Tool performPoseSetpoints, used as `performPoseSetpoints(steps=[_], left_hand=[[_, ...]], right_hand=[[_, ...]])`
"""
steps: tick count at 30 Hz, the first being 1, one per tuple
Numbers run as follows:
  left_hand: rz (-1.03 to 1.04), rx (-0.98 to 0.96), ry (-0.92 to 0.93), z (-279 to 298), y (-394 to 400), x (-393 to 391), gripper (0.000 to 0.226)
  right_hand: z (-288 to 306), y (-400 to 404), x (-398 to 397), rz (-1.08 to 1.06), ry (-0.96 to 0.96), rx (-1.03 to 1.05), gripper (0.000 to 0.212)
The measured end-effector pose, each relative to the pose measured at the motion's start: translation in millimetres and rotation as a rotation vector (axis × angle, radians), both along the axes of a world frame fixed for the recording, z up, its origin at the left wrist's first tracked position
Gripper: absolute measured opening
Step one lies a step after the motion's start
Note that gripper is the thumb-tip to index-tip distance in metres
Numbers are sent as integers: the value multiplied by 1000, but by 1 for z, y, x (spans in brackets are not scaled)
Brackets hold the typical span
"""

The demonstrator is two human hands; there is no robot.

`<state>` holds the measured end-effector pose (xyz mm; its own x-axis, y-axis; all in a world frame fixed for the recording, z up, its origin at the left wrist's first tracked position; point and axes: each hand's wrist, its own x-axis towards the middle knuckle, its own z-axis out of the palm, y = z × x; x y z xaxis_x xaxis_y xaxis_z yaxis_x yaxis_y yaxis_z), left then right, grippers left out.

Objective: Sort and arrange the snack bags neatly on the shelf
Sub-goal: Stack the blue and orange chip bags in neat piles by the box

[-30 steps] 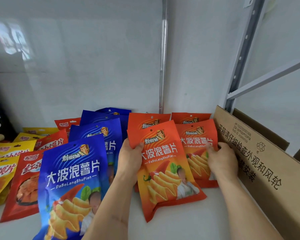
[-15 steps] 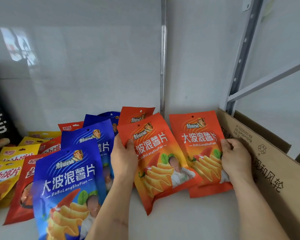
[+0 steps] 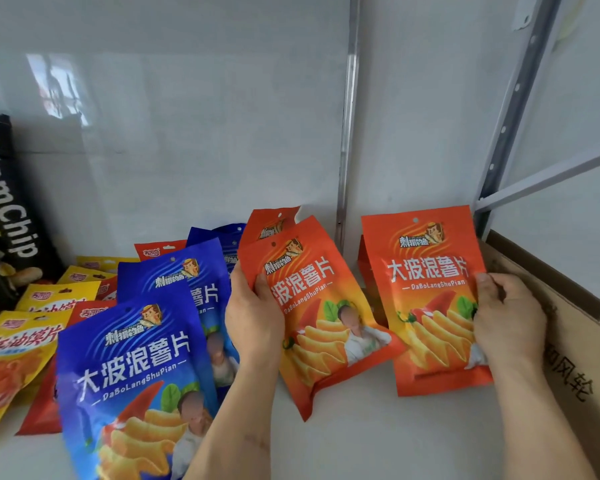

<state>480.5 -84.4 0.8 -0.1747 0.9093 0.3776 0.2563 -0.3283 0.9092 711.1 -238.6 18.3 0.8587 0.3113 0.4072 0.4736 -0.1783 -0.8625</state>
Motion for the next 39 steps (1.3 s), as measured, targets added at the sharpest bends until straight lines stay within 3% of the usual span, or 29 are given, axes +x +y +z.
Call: performPoseSetpoints(steps=[10, 13, 20, 23, 28, 39], left_hand=[[37, -20, -44, 0, -1, -4, 43], [16, -43, -87, -1, 4, -5, 38], [-339, -245, -503, 5, -2, 5, 8], [-510, -400, -611, 8, -12, 11, 20], [-569, -575, -692, 7, -15, 13, 30], [-491, -577, -697, 3, -11, 12, 49]], right_hand=[[1, 4, -4, -150, 2, 302, 31], [2, 4, -3, -104, 32, 313, 29], [-21, 35, -34, 206, -124, -275, 22], [-26, 44, -44, 227, -193, -327, 20], [-30, 47, -56, 286, -235, -371, 19], [-26, 35, -46, 306, -318, -557, 22]])
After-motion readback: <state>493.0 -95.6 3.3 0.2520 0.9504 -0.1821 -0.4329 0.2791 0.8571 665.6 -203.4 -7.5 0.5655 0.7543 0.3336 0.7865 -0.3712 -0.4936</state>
